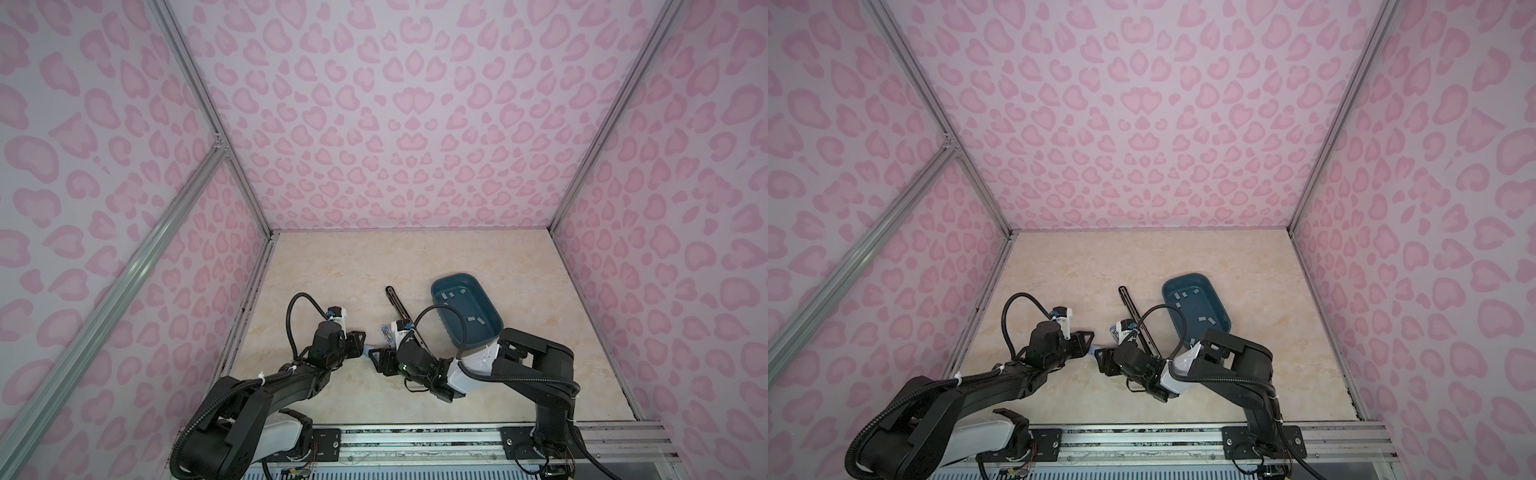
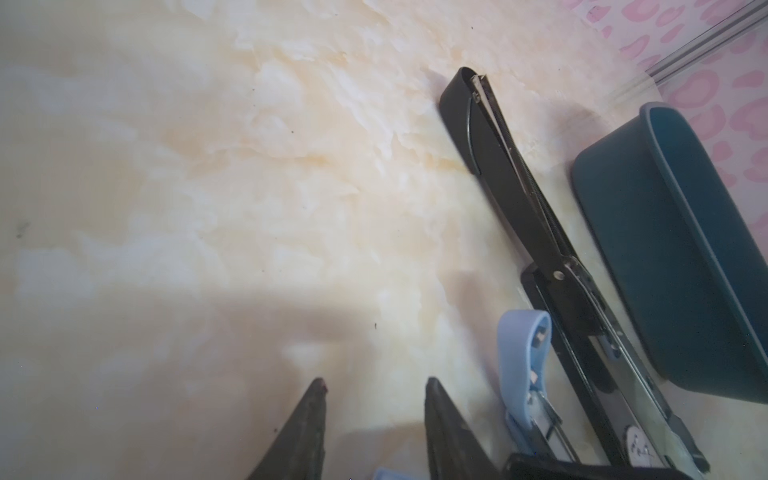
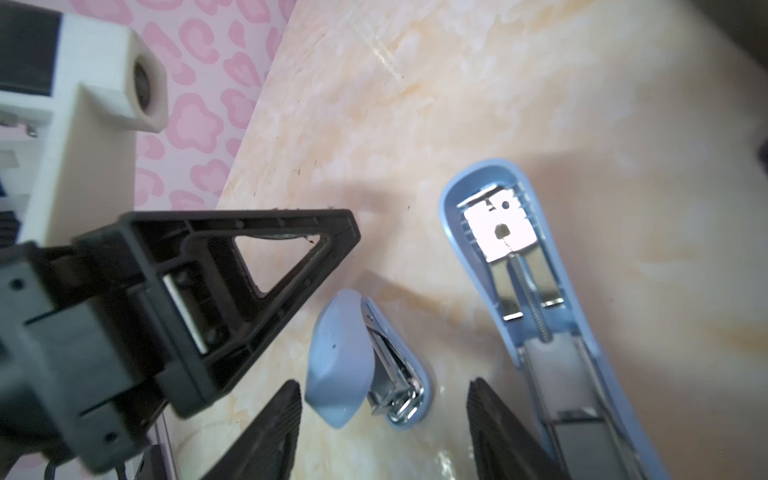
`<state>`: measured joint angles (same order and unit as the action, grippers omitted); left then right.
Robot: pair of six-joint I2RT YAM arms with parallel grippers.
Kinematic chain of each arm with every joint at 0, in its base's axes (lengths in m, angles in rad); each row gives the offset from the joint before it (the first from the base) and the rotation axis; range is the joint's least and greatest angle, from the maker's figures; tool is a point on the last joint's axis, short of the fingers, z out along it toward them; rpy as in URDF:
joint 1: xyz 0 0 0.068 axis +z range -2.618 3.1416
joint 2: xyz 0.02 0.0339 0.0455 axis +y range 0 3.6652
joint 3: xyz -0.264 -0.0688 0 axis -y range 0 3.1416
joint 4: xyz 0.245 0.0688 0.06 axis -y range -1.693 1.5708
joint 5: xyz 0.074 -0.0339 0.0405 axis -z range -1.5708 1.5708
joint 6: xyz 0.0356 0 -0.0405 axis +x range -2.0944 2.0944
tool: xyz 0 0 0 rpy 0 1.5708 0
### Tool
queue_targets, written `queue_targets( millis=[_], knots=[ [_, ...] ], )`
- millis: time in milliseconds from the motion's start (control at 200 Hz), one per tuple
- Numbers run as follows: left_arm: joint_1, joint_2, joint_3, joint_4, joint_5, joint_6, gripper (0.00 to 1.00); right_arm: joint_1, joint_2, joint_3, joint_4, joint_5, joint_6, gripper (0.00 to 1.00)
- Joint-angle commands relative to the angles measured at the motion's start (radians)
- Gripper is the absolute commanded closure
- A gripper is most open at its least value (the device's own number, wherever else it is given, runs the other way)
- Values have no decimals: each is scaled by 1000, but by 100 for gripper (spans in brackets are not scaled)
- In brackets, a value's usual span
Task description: Load the staples into the stapler
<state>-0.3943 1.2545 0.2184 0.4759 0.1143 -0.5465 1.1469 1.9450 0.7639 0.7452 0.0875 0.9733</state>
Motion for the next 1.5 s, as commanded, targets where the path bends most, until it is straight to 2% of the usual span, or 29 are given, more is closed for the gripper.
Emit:
queue_targets(
  millis=[0,135,255,310,560,725,795,1020,1135,1170,1255,1320,1495],
  knots=[
    [-6,3,-20,72,-18,14,59,-5,41,15,77,-62,44,44],
    [-15,8,-22,84,-18,8,59,-10,41,22,37,-56,46,58],
    [-20,1,-31,94,-33,0,59,-10,22,0,32,-34,41,63],
    [-22,2,-34,96,-37,0,58,-12,17,-9,39,-28,38,63],
    [-34,8,-47,121,-36,-5,59,-12,1,-24,71,-20,19,50],
    [-35,-14,-57,119,-34,-3,59,-10,-12,-12,65,-14,-4,50],
    [-37,-20,-58,118,-31,-1,59,-9,-30,-10,43,-3,-25,53],
    [-38,-48,-59,101,-28,6,59,20,-122,51,-160,116,-148,62],
    [-39,-58,-58,89,-41,3,59,41,-155,111,-284,195,-246,66],
    [-39,-61,-58,85,-48,2,59,50,-156,142,-340,222,-281,70],
    [-38,-64,-43,35,-104,-29,60,83,-131,212,-418,311,-370,76],
    [-26,-68,-31,-8,-143,-70,61,97,-94,264,-479,380,-388,78],
    [50,-92,-15,-93,-135,-137,62,111,-11,363,-580,458,-441,79]
  ],
)
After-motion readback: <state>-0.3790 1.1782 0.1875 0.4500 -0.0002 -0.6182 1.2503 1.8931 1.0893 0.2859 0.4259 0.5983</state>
